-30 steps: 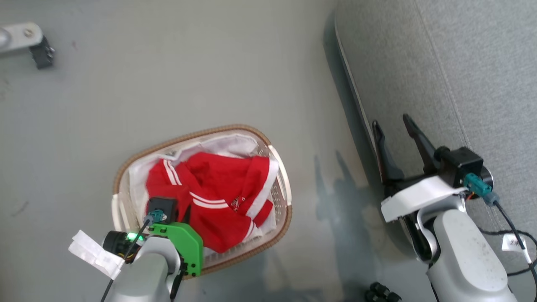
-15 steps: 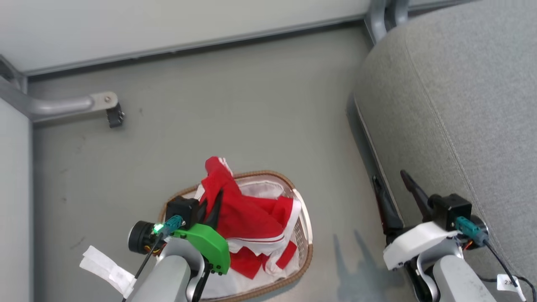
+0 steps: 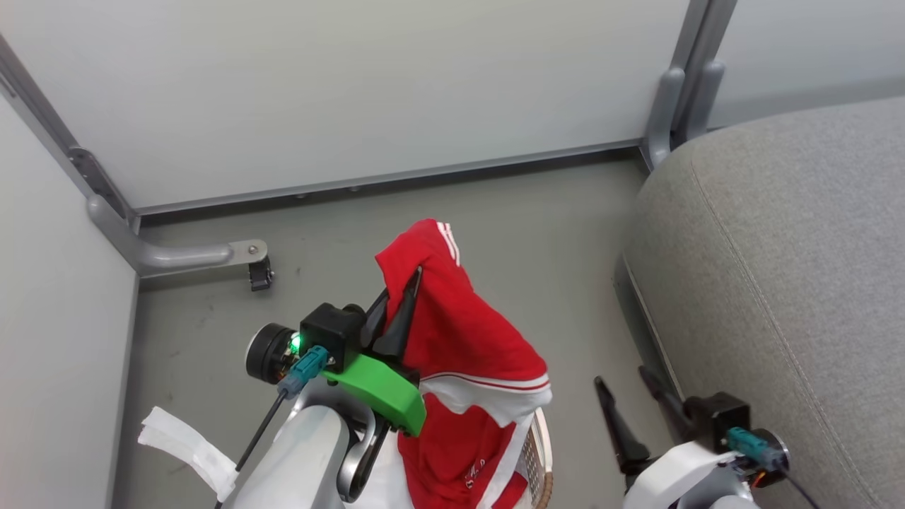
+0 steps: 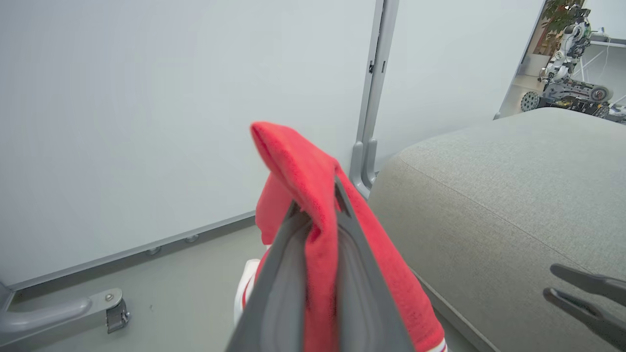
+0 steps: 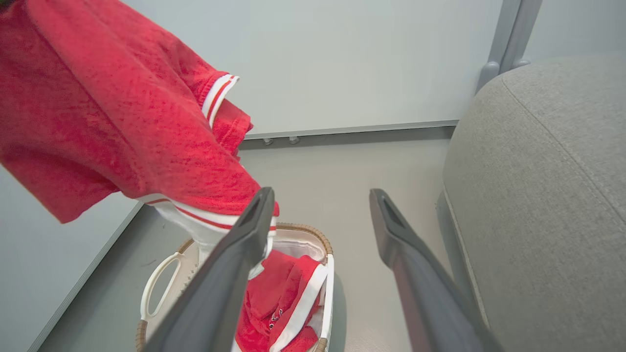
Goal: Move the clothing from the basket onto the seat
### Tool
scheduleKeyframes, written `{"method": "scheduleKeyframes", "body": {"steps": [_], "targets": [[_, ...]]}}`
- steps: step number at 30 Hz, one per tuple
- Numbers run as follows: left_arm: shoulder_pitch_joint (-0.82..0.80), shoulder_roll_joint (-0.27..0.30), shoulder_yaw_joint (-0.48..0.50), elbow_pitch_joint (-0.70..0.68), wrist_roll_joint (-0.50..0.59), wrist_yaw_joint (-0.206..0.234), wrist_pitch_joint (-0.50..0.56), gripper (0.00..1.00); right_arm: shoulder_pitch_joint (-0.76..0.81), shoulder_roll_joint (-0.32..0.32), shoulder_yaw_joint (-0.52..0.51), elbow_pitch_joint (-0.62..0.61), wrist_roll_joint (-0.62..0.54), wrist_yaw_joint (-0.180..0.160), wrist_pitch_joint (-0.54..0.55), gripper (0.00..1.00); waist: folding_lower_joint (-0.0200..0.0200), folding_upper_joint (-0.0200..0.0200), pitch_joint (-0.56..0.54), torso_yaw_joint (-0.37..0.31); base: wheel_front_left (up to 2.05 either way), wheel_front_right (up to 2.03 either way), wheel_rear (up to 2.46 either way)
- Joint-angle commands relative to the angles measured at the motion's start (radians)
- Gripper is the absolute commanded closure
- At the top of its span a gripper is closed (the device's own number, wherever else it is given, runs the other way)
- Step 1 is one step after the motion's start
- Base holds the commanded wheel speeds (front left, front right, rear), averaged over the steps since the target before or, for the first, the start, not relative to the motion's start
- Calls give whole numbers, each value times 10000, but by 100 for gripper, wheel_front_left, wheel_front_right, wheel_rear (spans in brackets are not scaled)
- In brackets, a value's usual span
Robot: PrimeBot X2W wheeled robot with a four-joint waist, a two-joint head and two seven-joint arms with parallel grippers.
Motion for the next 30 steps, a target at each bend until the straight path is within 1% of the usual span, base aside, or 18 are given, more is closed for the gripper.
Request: {"method": "scheduleKeyframes", "body": {"steps": [1,4,8,13,18,21,23,24,25,28,29,30], "targets": [[109,18,-48,-181,21,-28,-11,100,116,-80,306,-10,30,-6,-46,0,1,0,-335,270,0,0,0],[135,20,-180,-500,53,-33,-12,100,-108,-232,949,-151,19,-6,-47,0,1,0,-408,379,0,0,0],[238,20,-417,-828,-108,-38,-10,100,-632,-428,1782,-400,-296,-7,-48,0,1,0,-451,572,0,0,0],[164,18,-819,-1111,-312,-41,-12,100,-1717,-606,2771,-415,-744,-7,-47,0,1,0,-408,870,0,0,0],[-40,18,-1358,-1258,-599,-37,-12,100,-2732,-566,3498,312,-931,-7,-47,0,1,0,-374,1183,0,0,0],[-164,15,-1764,-1338,-796,-39,-12,100,-3151,-409,3658,877,-1005,-7,-47,0,1,0,-367,1378,0,0,0],[-144,18,-2010,-1374,-1023,-40,-12,100,-3216,-291,3700,1310,-782,-7,-47,0,1,0,-370,1504,0,0,0],[-138,18,-2126,-1396,-1131,-40,-12,100,-3275,-241,3705,1447,-631,-7,-47,74,1,0,-373,1569,0,0,0],[-135,18,-2256,-1378,-1219,5,-12,100,-3321,-155,3700,1640,-380,-7,-47,100,1,0,-377,1626,0,0,0],[-12,17,-2262,-1324,-1257,129,-12,100,-3149,-96,3638,1573,-109,-7,-47,100,1,0,-361,1583,0,0,0],[37,18,-2217,-1308,-1221,157,-11,66,-3048,-94,3540,1511,-34,-7,-47,100,1,0,-353,1519,0,0,0],[85,17,-2156,-1285,-1169,206,-11,49,-2982,-94,3468,1447,-12,-7,-47,100,1,0,-349,1437,0,0,0]]}}
